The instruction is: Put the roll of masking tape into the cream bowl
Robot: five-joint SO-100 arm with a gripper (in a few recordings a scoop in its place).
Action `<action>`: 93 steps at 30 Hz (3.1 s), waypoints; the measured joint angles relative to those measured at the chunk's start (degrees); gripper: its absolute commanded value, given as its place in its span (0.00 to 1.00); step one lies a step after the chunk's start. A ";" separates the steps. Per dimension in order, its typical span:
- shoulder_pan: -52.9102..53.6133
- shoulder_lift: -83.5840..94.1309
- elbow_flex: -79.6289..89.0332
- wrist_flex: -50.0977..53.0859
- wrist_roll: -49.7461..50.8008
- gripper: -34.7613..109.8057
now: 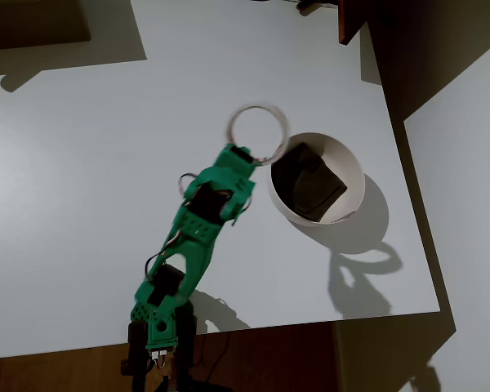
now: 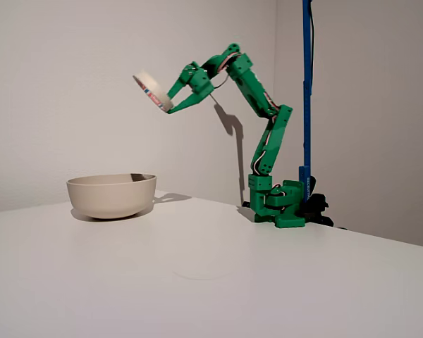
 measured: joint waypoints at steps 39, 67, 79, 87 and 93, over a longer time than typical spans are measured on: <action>22.85 -58.18 -31.64 -8.61 1.32 0.27; -15.38 -19.07 -32.78 14.85 2.55 0.18; -34.63 8.61 -6.77 14.24 -1.76 0.18; -38.67 32.78 32.26 2.29 -5.19 0.18; -38.41 42.80 58.27 -8.79 -7.29 0.18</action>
